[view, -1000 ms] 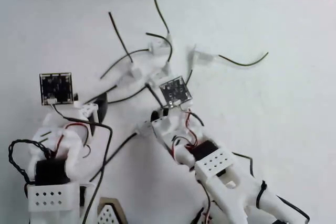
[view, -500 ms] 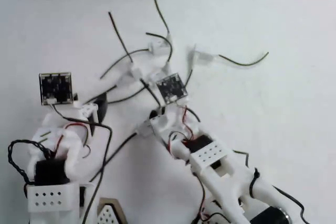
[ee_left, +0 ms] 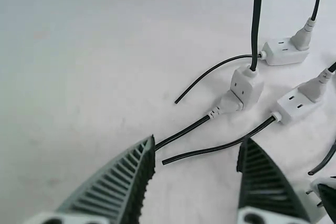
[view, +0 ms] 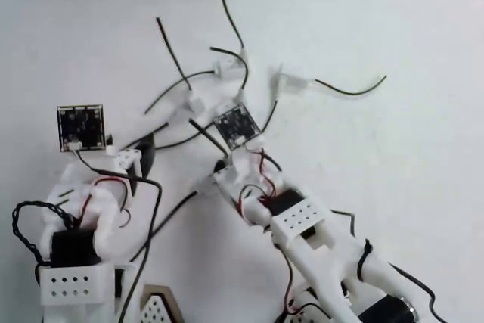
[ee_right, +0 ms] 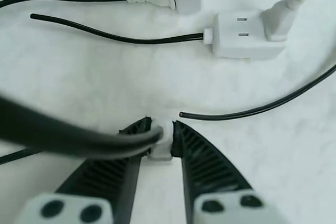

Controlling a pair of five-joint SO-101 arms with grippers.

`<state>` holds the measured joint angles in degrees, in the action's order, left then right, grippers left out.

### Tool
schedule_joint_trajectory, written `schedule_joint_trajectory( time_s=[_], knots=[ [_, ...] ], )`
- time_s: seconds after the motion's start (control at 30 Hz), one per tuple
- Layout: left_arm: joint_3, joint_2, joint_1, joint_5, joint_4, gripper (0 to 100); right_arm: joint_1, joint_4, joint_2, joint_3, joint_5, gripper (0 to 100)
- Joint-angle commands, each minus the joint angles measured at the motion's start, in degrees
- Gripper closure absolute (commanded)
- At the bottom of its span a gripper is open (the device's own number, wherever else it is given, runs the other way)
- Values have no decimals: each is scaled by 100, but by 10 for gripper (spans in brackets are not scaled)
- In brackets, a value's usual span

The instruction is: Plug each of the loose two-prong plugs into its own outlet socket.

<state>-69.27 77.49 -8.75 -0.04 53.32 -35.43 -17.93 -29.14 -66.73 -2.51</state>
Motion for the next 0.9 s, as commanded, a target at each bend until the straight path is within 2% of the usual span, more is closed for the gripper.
schedule_joint_trajectory(
  time_s=[0.0, 0.17, 0.53, 0.87],
  knots=[
    [79, 84, -57, 35, 26, 747, 13, -585, 13, 536, -70, 981],
    [79, 84, -57, 35, 26, 747, -57, -1174, 22, 932, -70, 981],
    [79, 84, -57, 26, 26, 747, -101, -567, 787, 932, -26, 981],
    [79, 84, -57, 26, 18, 747, 22, -857, 558, 923, -26, 981]
  ],
)
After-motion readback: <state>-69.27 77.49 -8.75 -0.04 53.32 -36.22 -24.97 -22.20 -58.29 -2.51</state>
